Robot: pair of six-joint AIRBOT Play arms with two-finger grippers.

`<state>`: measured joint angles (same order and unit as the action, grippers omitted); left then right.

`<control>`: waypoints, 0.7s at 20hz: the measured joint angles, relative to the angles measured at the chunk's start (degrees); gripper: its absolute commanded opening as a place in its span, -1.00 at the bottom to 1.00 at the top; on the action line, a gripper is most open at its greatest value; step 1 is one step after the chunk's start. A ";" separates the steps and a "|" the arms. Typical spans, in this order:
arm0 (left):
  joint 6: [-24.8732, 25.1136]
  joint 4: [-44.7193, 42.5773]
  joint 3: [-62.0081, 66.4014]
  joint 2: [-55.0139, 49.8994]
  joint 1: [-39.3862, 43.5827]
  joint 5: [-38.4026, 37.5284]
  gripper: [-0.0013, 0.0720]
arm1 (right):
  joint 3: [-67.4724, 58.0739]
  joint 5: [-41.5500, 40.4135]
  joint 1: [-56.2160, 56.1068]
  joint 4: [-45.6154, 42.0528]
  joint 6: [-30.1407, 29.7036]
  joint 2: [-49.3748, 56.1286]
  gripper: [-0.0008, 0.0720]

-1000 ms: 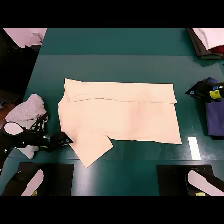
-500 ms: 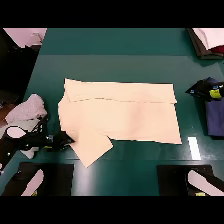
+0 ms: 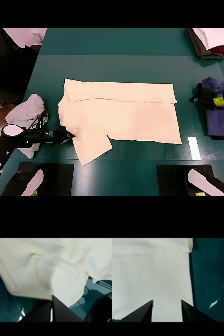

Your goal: Fold the shirts.

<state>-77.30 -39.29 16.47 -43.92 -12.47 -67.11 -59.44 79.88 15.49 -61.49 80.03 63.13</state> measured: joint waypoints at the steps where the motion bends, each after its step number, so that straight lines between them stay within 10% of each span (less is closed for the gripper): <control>1: 0.33 0.26 0.90 0.00 0.00 -0.37 -0.91 | 2.45 0.74 1.99 -0.15 -0.46 -0.46 0.16; 3: 1.22 0.68 2.93 0.00 0.00 -0.72 -0.91 | 8.22 1.64 6.64 -0.15 -1.51 -1.09 0.38; 14: 2.67 1.20 7.28 0.00 0.00 -1.29 -0.90 | 28.70 0.11 13.18 0.87 -6.99 1.95 0.25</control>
<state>-74.63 -38.09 23.75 -43.92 -12.47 -68.40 -30.74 79.99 28.67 -60.62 73.03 65.08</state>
